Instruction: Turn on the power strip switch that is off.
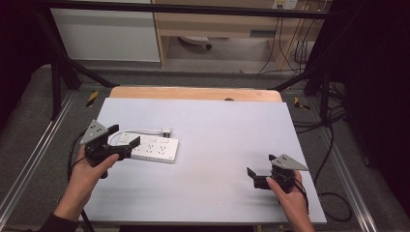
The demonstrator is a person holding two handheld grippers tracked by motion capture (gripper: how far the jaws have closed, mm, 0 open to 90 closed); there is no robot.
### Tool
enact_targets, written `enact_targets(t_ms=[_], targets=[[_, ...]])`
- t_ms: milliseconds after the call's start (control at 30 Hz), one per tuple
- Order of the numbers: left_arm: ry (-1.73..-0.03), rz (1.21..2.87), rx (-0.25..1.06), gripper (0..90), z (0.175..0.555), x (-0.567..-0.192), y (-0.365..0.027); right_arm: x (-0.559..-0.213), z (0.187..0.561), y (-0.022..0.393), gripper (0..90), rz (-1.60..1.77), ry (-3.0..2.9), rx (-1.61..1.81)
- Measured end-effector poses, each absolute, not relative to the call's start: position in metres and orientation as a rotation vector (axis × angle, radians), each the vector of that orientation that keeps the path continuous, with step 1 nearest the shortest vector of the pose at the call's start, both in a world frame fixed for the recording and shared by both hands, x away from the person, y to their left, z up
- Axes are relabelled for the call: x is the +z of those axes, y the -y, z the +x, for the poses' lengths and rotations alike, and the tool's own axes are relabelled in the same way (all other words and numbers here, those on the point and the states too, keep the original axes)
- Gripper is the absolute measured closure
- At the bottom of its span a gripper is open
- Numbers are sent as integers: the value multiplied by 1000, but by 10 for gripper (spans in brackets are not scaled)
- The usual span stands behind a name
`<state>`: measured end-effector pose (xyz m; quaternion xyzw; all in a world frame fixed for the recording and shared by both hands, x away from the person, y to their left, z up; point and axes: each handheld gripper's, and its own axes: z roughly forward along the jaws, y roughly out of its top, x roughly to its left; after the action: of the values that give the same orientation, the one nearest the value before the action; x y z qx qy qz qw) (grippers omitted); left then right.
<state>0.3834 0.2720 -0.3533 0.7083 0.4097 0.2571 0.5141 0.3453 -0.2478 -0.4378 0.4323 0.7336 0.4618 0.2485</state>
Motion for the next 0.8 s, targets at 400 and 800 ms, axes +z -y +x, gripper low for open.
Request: enact_targets(t_ms=[400,800], targets=[[-1001,1693,610,77,398,-350,-267,-437,344,249,20,1176,-1993,1263],[-1015,1693,611,95,412,-354,-263,-438,345,249,20,1175,-2002,1256]])
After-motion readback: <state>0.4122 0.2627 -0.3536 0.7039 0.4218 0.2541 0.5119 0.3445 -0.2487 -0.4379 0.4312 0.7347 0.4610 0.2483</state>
